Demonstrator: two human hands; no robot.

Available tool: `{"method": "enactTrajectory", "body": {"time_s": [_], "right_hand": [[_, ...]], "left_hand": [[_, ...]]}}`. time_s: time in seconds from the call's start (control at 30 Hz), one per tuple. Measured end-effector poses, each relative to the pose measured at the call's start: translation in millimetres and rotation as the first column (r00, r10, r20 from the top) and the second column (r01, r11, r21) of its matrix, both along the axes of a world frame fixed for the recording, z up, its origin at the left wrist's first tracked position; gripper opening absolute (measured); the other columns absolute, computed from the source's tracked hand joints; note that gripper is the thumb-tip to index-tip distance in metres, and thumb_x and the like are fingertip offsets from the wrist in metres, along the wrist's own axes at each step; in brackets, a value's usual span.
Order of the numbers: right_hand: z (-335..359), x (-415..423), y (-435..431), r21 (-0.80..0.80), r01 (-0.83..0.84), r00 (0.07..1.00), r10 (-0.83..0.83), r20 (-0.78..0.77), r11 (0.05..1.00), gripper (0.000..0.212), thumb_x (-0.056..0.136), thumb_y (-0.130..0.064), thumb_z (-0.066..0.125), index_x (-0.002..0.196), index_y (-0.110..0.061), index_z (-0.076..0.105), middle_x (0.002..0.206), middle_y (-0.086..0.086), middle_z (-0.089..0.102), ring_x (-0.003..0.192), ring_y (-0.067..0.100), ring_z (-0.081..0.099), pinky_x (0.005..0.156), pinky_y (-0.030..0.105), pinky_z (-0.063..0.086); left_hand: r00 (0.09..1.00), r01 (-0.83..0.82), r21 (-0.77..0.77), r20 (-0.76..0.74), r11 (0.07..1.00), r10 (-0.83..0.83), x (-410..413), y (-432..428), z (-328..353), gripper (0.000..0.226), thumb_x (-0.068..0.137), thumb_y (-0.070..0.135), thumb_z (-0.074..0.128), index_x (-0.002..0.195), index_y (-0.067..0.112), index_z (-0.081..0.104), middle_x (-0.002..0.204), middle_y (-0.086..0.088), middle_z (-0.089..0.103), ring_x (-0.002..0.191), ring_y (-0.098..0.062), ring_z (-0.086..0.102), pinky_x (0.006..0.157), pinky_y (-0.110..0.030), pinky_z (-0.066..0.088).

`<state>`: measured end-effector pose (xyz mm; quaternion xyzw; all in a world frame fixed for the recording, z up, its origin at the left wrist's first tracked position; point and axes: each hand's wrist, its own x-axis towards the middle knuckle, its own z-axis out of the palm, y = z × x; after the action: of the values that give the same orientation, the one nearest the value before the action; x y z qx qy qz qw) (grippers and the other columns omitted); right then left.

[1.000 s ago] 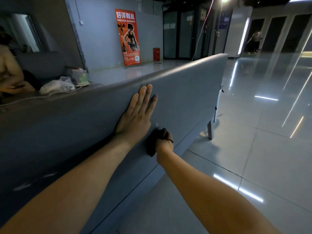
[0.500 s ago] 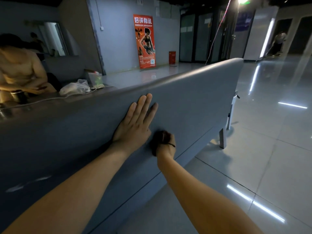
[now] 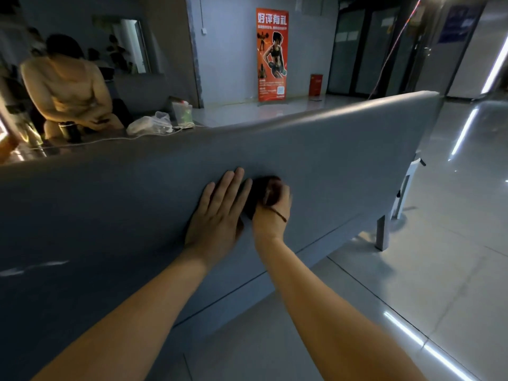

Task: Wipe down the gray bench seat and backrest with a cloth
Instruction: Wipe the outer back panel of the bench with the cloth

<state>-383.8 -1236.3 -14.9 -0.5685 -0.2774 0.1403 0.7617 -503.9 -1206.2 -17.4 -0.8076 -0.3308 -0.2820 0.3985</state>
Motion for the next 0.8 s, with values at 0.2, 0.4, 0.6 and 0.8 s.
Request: {"method": "enactTrajectory", "body": {"time_s": [0.2,0.4,0.6,0.8], "right_hand": [[-58,2,-3,-0.259,-0.047,0.972,-0.016,-0.234,0.965,0.023,0.099,-0.009,0.046,0.104,-0.029,0.054,0.11,-0.001,0.064,0.098,0.018,0.061,0.088,0.033,0.05],[-31,4,-16,-0.219,-0.08,0.935,-0.003,-0.355,0.972,0.021,0.101,-0.023,0.055,0.088,-0.039,0.052,0.099,-0.005,0.067,0.091,0.015,0.065,0.085,0.037,0.056],[2,8,-1,0.054,-0.118,0.992,0.12,-0.038,0.992,0.034,0.087,-0.03,0.072,0.117,-0.041,0.059,0.128,0.0,0.06,0.115,0.016,0.062,0.099,0.041,0.054],[-78,0,4,-0.151,-0.01,1.0,0.013,0.018,0.988,0.042,0.09,0.004,0.052,0.121,-0.022,0.063,0.125,0.005,0.059,0.112,0.018,0.06,0.103,0.043,0.052]], "left_hand": [[0.999,-0.03,-0.016,0.03,0.999,0.03,-3,-3,-32,0.079,0.097,0.029,0.052,0.163,0.013,0.01,0.17,-0.009,-0.002,0.157,-0.025,-0.004,0.126,-0.045,-0.006],[0.999,-0.015,-0.069,0.036,0.997,0.017,-4,1,-33,0.085,0.095,0.033,0.057,0.163,0.012,0.009,0.17,-0.009,0.001,0.157,-0.025,-0.003,0.125,-0.045,-0.007],[0.998,-0.053,-0.086,0.025,0.995,0.056,2,2,-41,0.095,0.092,0.042,0.057,0.162,0.009,0.003,0.17,-0.01,-0.008,0.156,-0.027,-0.013,0.124,-0.047,-0.011],[0.996,0.012,-0.101,0.089,0.995,-0.003,3,0,-46,0.086,0.094,0.032,0.055,0.163,0.012,0.007,0.171,-0.006,-0.001,0.157,-0.023,-0.005,0.125,-0.043,-0.008]]}}
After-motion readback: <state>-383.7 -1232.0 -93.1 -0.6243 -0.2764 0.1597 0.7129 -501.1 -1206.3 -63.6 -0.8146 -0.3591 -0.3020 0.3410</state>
